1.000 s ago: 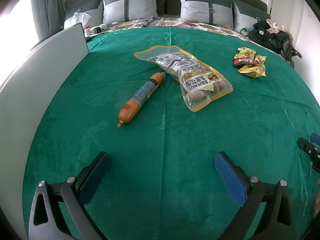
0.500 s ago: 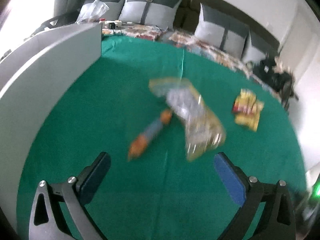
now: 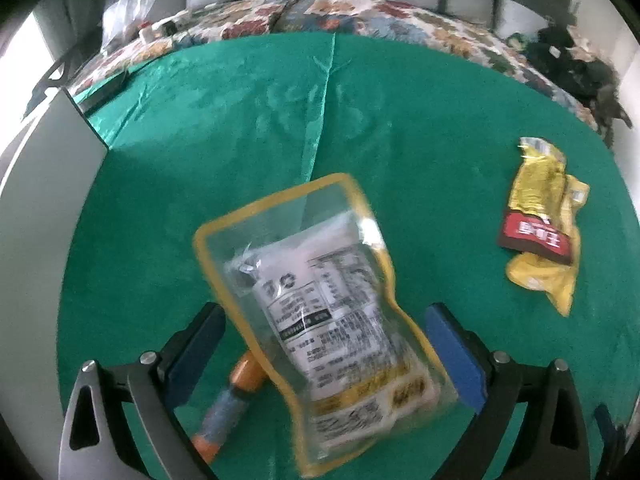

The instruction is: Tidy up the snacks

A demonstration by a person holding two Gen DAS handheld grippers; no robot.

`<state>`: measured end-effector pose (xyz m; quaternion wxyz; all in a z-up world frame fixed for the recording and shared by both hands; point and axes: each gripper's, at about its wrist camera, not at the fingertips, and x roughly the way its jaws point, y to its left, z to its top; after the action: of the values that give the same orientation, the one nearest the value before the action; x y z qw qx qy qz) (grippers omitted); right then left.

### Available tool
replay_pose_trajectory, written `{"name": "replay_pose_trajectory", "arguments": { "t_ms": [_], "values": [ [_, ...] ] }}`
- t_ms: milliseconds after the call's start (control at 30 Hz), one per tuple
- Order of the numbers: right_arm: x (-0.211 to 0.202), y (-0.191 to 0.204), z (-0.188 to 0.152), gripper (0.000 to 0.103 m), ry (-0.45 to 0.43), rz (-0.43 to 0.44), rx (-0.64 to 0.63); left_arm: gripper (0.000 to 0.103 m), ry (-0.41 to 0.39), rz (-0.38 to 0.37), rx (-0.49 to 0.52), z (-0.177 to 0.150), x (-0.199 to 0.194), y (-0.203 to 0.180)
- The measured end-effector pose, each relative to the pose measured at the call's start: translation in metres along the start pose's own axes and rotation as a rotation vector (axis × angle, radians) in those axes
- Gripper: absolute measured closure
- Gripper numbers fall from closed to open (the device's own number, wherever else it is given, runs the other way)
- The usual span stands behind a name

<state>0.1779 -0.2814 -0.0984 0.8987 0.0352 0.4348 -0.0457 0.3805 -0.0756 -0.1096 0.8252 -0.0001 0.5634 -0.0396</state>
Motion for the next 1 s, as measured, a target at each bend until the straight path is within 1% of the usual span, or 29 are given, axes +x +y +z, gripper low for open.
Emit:
{"name": "replay_pose_trajectory", "arguments": {
  "t_ms": [67,100,133,200,300,400,533,600,667,833,867,933,1000],
  "values": [
    [0.000,0.000,0.000,0.008,0.000,0.000,0.000,0.007,0.019,-0.034,0.004,-0.004,0.008,-0.008],
    [0.000,0.000,0.000,0.008,0.000,0.000,0.000,0.007,-0.002,-0.022,0.040,-0.010,0.006,-0.017],
    [0.000,0.000,0.000,0.008,0.000,0.000,0.000,0.007,-0.005,-0.034,0.071,-0.014,0.006,-0.023],
    [0.000,0.000,0.000,0.008,0.000,0.000,0.000,0.008,-0.005,-0.077,0.134,-0.023,0.001,-0.036],
    [0.000,0.000,0.000,0.008,0.000,0.000,0.000,0.008,-0.007,-0.140,0.176,-0.034,-0.011,-0.045],
    [0.000,0.000,0.000,0.008,-0.001,0.000,0.001,0.007,-0.031,-0.167,0.175,-0.041,-0.030,-0.040],
    [0.000,0.000,0.000,0.008,-0.001,0.000,0.001,0.007,-0.061,-0.206,0.123,-0.043,-0.053,-0.022],
    [0.000,0.000,0.000,0.008,-0.001,0.000,0.001,0.007,-0.084,-0.203,0.100,-0.039,-0.063,-0.008],
    [0.000,0.000,0.000,0.008,-0.001,0.000,0.001,0.007,-0.096,-0.180,0.087,-0.033,-0.066,0.009],
    [0.000,0.000,0.000,0.008,-0.002,0.000,0.001,0.007,-0.093,-0.126,0.012,-0.027,-0.053,0.056],
    [0.000,0.000,0.000,0.008,-0.002,0.000,0.001,0.007,-0.087,-0.119,0.006,-0.028,-0.048,0.062],
    [0.000,0.000,0.000,0.008,-0.002,0.000,0.001,0.007,-0.046,-0.109,0.012,-0.031,-0.031,0.074],
    [0.000,0.000,0.000,0.008,-0.002,0.000,0.001,0.008,-0.017,-0.082,0.052,-0.036,-0.017,0.079]
  ]
}}
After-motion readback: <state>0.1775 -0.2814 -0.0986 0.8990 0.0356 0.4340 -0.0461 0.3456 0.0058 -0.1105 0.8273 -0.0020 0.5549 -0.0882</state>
